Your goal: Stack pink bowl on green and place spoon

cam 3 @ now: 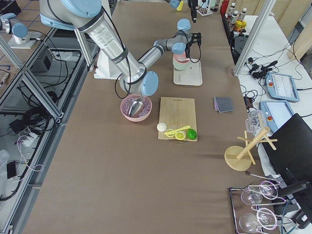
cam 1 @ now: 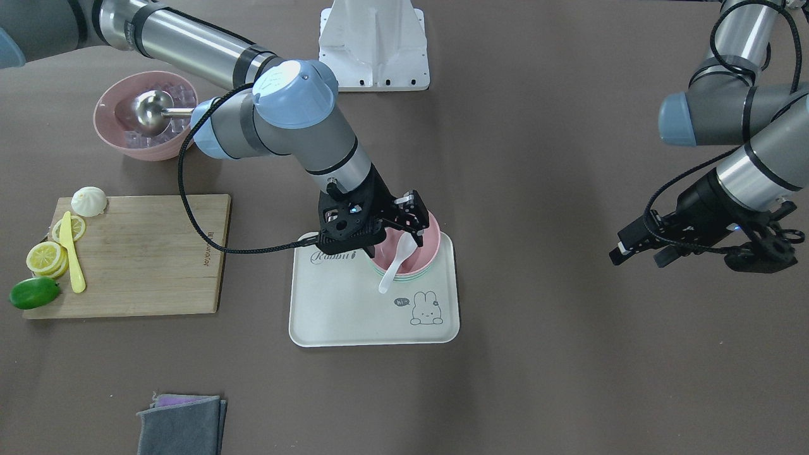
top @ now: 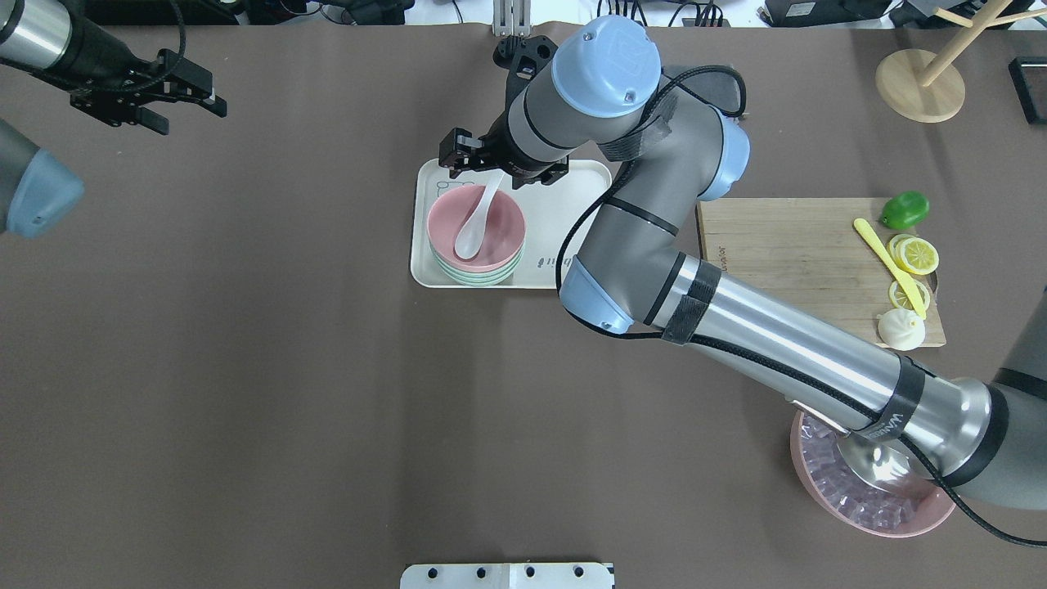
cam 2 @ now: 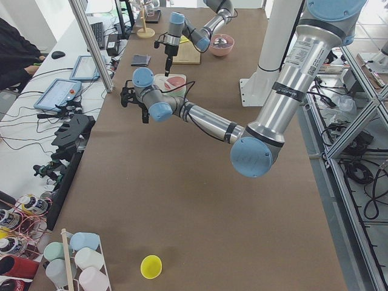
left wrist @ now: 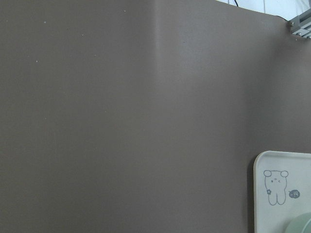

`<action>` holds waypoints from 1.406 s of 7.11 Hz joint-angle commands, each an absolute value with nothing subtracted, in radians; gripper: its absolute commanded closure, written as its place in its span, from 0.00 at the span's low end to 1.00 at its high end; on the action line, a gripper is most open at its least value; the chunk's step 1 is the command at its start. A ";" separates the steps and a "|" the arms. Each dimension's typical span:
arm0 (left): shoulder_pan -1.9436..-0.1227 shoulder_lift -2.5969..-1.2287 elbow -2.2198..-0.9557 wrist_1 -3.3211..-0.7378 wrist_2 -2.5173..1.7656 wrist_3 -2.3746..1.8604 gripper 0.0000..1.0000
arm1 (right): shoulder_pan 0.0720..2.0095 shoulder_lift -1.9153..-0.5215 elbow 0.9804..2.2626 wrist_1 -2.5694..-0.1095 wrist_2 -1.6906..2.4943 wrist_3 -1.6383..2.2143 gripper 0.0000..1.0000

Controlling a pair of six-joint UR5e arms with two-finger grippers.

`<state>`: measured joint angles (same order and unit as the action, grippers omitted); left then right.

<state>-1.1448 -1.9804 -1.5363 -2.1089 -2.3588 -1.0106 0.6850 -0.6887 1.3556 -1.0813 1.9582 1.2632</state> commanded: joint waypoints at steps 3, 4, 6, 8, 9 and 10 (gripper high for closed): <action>-1.469 -1.861 -1.537 -1.879 -2.341 -0.475 0.01 | 0.849 -0.950 1.754 -1.660 2.008 0.912 0.00; -1.518 -1.858 -1.536 -1.749 -2.338 -0.208 0.01 | 0.938 -1.042 1.794 -1.730 2.055 0.784 0.00; -1.555 -1.733 -1.528 -1.745 -2.335 -0.088 0.01 | 1.187 -1.304 1.812 -1.738 2.199 0.368 0.00; -1.551 -1.651 -1.516 -1.815 -2.208 -0.084 0.01 | 1.413 -1.408 1.664 -1.738 2.226 0.000 0.00; -1.551 -1.634 -1.513 -1.844 -2.203 -0.086 0.02 | 1.475 -1.446 1.598 -1.715 2.235 -0.093 0.00; -1.551 -1.635 -1.514 -1.835 -2.210 -0.095 0.02 | 1.505 -1.457 1.588 -1.715 2.267 -0.103 0.00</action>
<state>-1.5511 -1.6472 -1.5144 -1.8287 -2.2168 -0.0885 1.4447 -1.4279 1.6284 -1.7227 2.2355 -0.0380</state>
